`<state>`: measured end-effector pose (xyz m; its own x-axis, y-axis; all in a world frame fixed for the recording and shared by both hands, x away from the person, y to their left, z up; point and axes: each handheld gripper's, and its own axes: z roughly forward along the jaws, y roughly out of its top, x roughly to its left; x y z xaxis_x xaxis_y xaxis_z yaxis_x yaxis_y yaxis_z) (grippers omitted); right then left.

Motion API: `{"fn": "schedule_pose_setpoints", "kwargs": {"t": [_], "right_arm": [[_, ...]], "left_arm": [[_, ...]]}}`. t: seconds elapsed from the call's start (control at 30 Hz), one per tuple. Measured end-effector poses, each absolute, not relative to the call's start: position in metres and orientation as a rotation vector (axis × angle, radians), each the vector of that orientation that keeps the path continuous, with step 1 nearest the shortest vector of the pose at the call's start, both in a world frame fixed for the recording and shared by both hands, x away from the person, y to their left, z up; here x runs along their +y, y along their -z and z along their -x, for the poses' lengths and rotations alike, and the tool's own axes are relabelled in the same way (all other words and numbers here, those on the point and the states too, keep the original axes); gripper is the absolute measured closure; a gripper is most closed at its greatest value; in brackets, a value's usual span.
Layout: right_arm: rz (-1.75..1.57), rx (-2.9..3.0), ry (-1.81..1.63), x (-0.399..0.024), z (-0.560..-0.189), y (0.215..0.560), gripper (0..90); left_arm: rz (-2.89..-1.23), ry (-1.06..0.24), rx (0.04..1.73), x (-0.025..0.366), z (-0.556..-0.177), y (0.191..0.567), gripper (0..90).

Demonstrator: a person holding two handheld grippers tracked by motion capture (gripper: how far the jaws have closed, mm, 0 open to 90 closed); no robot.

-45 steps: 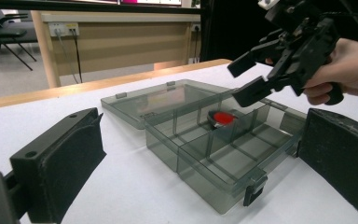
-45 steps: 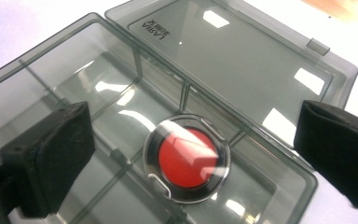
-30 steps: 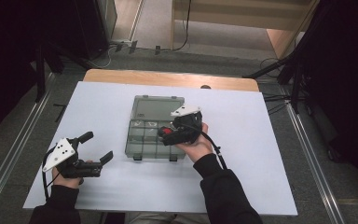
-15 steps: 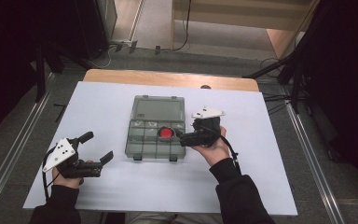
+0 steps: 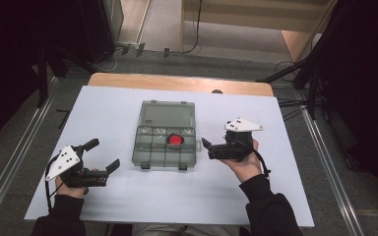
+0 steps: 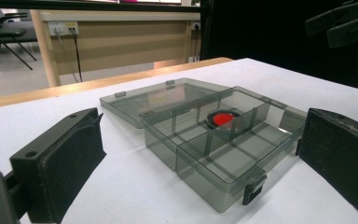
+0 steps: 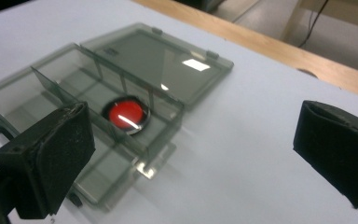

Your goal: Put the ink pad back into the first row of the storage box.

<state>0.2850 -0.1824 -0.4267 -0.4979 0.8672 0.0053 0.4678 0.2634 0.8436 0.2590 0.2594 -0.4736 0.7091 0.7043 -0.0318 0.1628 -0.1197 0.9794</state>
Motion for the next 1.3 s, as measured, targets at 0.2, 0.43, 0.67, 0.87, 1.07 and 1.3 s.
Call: {"fn": "schedule_pose_setpoints", "kwargs": {"t": [0.2, 0.43, 0.67, 0.87, 1.07, 1.3], "right_arm": [[-1.217, 2.063, -1.142, -0.195, -0.275, 0.432, 0.0], [-1.221, 2.026, -1.171, -0.214, -0.258, 0.437, 0.0], [-1.251, 1.984, -1.205, -0.234, -0.243, 0.445, 0.0], [-1.225, 1.892, -1.26, -0.251, -0.228, 0.461, 0.0], [-1.244, 1.781, -1.382, -0.267, -0.215, 0.473, 0.0], [-1.185, 1.701, -1.405, -0.277, -0.203, 0.483, 0.0]], "left_arm": [[-1.657, -0.536, 0.71, 0.26, -0.259, 0.473, 0.0], [-1.658, -0.539, 0.709, 0.259, -0.259, 0.473, 0.0], [-1.662, -0.538, 0.708, 0.259, -0.259, 0.474, 0.0], [-1.662, -0.539, 0.708, 0.259, -0.259, 0.474, 0.0], [-1.664, -0.54, 0.709, 0.259, -0.259, 0.474, 0.0], [-1.666, -0.543, 0.709, 0.259, -0.258, 0.474, 0.0]]}}
